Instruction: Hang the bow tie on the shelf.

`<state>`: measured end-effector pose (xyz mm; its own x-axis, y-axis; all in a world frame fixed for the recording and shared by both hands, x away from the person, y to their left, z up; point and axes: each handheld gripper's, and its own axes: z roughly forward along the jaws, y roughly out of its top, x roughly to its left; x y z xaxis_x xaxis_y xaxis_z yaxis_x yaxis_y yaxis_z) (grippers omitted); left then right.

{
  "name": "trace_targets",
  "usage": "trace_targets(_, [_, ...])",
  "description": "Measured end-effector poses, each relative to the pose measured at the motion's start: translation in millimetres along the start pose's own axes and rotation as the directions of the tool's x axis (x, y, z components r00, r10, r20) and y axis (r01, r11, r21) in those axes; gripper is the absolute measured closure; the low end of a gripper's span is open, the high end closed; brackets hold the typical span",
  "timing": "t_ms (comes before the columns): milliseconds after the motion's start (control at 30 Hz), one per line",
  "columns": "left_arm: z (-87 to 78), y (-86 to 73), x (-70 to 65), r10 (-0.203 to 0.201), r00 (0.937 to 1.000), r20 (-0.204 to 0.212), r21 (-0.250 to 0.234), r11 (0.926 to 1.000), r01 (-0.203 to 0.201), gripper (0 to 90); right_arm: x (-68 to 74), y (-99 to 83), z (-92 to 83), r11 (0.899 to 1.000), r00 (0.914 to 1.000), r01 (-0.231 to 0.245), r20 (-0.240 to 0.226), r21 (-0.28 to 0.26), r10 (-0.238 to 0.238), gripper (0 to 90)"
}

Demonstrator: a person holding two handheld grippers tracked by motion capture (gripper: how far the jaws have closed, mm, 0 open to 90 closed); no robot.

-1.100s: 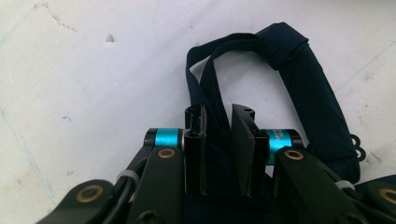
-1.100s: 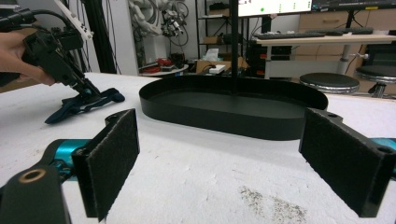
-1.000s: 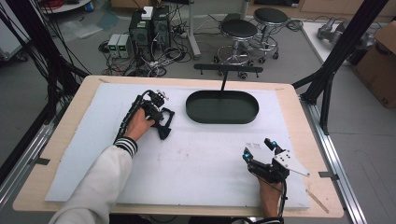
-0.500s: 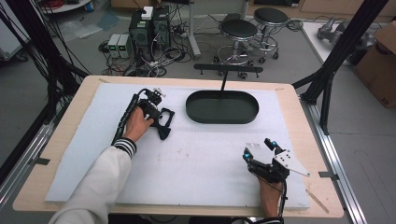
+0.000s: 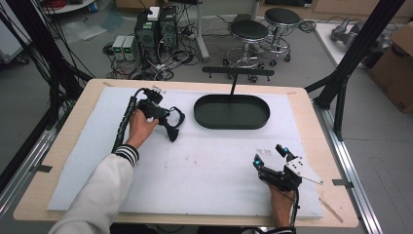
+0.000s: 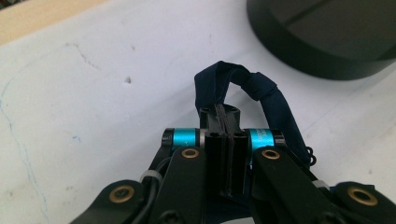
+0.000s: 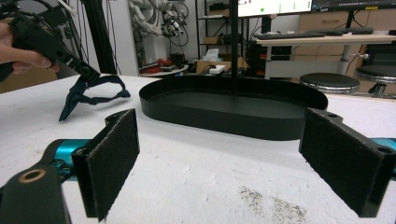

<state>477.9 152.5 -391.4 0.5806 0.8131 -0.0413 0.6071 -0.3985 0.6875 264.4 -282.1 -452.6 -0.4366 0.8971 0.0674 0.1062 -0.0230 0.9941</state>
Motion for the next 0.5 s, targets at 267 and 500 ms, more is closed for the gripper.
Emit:
trace_targets(267, [-15.8,-0.4,5.2,-0.038,0.9963,0.077,-0.182,0.9818,0.052,88.8,0.0,-0.1,0.0,1.000,1.0000,-0.001,-0.001,-0.001,0.001,11.3])
trace_targets(500, [-26.9,4.3,1.6,-0.047,0.9882,0.146,-0.303,0.9488,0.090,88.9,-0.1,-0.1,0.0,1.000,1.0000,-0.001,-0.001,-0.001,0.001,11.3])
